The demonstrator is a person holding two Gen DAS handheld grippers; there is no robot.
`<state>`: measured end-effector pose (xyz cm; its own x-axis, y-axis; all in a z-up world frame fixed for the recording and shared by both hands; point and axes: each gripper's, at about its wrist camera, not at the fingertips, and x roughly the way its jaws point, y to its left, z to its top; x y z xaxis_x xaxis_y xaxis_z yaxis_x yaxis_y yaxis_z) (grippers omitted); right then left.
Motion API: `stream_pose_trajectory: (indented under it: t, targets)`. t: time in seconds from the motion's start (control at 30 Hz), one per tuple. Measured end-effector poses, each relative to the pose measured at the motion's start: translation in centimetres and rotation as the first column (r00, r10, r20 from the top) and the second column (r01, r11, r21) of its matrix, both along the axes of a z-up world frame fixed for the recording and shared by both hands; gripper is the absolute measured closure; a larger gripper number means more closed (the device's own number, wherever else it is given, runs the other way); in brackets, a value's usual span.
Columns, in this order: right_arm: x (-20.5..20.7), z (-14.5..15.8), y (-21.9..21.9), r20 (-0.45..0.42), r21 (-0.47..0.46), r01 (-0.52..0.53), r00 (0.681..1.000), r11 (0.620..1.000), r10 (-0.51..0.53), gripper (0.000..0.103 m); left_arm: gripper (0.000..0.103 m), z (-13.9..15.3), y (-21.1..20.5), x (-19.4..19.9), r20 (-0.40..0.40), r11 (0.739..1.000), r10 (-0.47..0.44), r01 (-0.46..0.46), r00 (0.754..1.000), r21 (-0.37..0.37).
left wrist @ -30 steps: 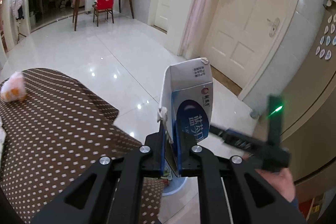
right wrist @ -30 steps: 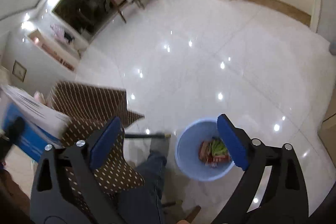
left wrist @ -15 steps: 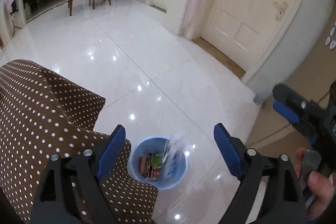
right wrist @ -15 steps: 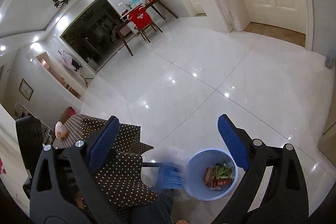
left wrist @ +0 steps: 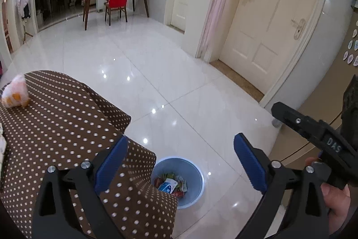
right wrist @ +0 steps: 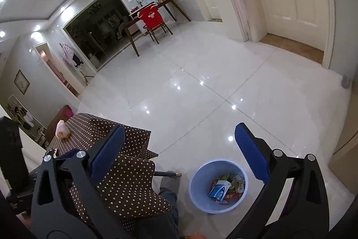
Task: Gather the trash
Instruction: 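Move both empty tools back over the table, then grasp the black-wrapped package with the right tool while the left tool grasps the teal toothbrush package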
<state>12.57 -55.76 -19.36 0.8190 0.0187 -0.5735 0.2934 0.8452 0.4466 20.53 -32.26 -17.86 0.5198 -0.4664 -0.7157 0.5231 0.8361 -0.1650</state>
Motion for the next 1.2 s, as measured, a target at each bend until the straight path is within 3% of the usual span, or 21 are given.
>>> stream_pose_trajectory:
  t: [0.77, 1.07, 1.2]
  targets:
    - [2.2, 6.0, 10.3, 0.053, -0.117, -0.153, 0.986, 0.981, 0.16, 0.006, 0.009, 6.1, 11.1, -3.2, 0.126, 0.99, 0.091, -0.076, 0.988, -0.118]
    - [4.8, 7.0, 17.1, 0.036, -0.157, -0.277, 0.958, 0.948, 0.286, 0.006, 0.009, 6.3, 18.9, -4.0, 0.172, 0.975, 0.209, -0.191, 0.963, -0.116]
    - [6.8, 6.9, 21.2, 0.014, -0.166, -0.361, 0.93, 0.918, 0.368, 0.006, 0.009, 5.8, 23.4, -3.8, 0.17, 0.958, 0.283, -0.268, 0.944, -0.103]
